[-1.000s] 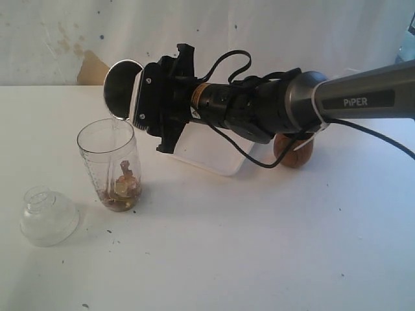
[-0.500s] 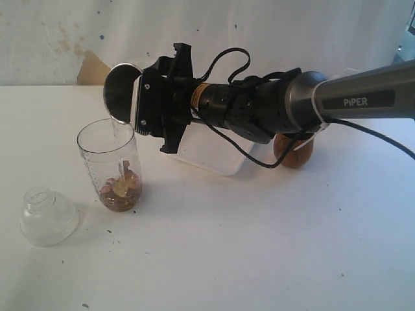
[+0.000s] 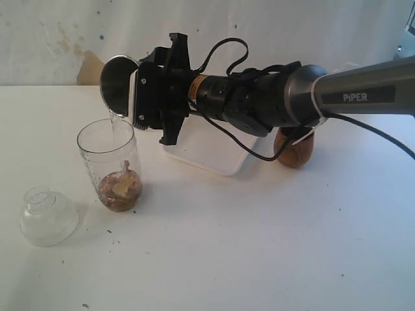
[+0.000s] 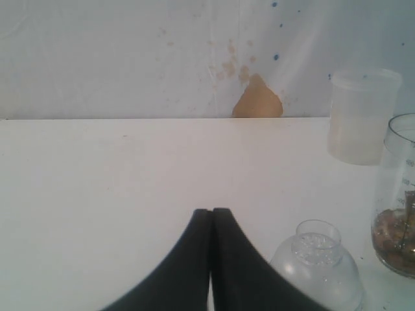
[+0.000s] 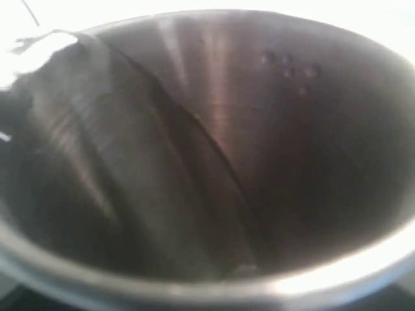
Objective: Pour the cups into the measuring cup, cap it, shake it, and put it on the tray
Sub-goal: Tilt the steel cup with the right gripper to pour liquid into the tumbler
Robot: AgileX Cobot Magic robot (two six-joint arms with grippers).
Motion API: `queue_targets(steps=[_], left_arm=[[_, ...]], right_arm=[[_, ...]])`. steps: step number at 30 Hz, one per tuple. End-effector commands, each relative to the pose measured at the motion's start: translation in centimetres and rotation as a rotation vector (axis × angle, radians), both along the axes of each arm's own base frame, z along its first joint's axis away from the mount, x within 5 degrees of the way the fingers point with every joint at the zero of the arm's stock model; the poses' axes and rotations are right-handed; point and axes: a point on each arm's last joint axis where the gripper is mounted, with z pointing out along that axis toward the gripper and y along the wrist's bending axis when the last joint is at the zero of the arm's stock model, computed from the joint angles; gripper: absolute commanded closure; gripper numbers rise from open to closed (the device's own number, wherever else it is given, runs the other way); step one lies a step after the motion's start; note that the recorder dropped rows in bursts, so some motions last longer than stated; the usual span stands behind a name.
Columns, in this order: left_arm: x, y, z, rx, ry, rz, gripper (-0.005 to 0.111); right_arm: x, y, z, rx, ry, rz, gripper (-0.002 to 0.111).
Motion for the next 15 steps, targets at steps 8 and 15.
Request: queue_targets(steps=[8, 15], left_arm=[[0.01, -0.01, -0.08, 0.0, -0.01, -0.001, 0.107], [0.01, -0.01, -0.08, 0.0, -0.01, -0.001, 0.107]], right_arm=[[0.16, 0.26, 2.07, -0.008, -0.107, 0.027, 0.108], [0.17, 0.23, 2.02, -0.04, -0.128, 0.032, 0.108]])
